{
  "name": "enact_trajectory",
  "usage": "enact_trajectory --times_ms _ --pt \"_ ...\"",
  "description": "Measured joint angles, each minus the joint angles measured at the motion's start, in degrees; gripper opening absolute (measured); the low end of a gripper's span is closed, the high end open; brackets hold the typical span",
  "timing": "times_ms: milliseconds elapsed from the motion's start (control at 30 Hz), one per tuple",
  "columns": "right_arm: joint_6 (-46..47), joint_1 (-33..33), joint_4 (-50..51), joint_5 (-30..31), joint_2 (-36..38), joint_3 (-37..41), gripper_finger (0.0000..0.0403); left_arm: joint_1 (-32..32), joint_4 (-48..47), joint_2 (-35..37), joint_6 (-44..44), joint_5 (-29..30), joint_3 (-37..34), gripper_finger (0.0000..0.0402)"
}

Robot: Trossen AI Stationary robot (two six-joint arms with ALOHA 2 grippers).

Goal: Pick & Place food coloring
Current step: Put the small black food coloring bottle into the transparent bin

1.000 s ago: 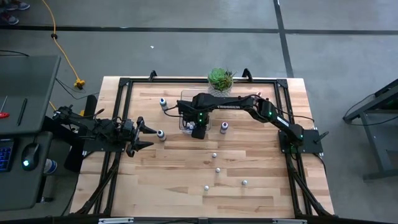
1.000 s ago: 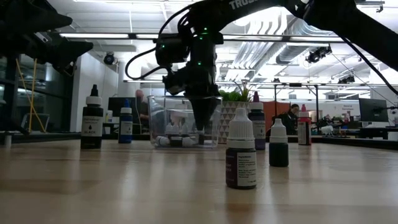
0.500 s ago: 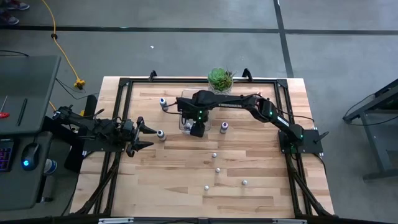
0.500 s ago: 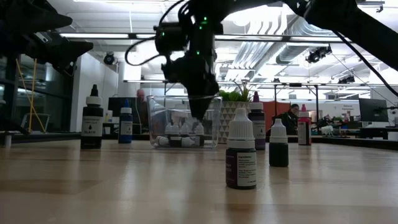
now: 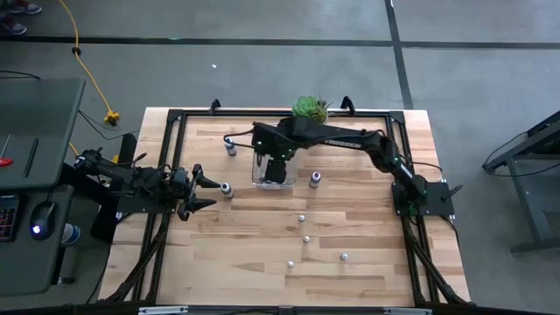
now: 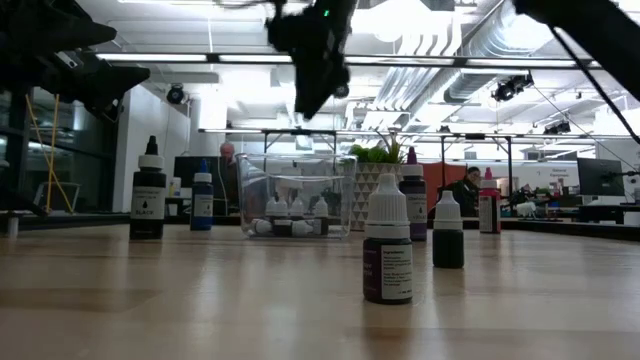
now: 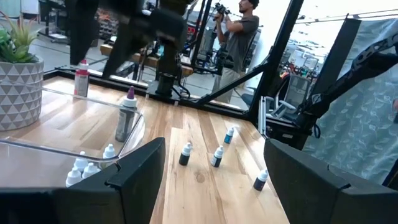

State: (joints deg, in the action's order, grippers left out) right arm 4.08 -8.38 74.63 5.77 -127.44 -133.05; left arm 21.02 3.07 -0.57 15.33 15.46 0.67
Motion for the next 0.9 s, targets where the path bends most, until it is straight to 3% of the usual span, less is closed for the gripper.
enact_trajectory --times_ms 133,300,400,567,767,900 --pt "2.4 1.1 4.2 6.4 3.5 0.0 0.0188 0.0 0.0 0.0 0.0 0.0 0.0 0.0271" --pt "11.1 2.2 13.8 8.2 7.3 0.0 0.0188 0.0 0.0 0.0 0.0 0.0 0.0 0.0271" --pt "16.0 3.7 15.2 5.3 8.5 0.3 0.0188 0.0 0.0 0.0 0.0 0.0 0.0 0.0271" --pt "21.7 6.9 15.3 -5.3 11.1 3.0 0.0188 0.0 0.0 0.0 0.0 0.0 0.0 0.0271" --pt "26.0 11.0 15.3 -13.3 13.5 13.2 0.0188 0.0 0.0 0.0 0.0 0.0 0.0 0.0271" --pt "35.2 13.4 14.5 -17.1 16.2 22.3 0.0188 0.0 0.0 0.0 0.0 0.0 0.0 0.0271"
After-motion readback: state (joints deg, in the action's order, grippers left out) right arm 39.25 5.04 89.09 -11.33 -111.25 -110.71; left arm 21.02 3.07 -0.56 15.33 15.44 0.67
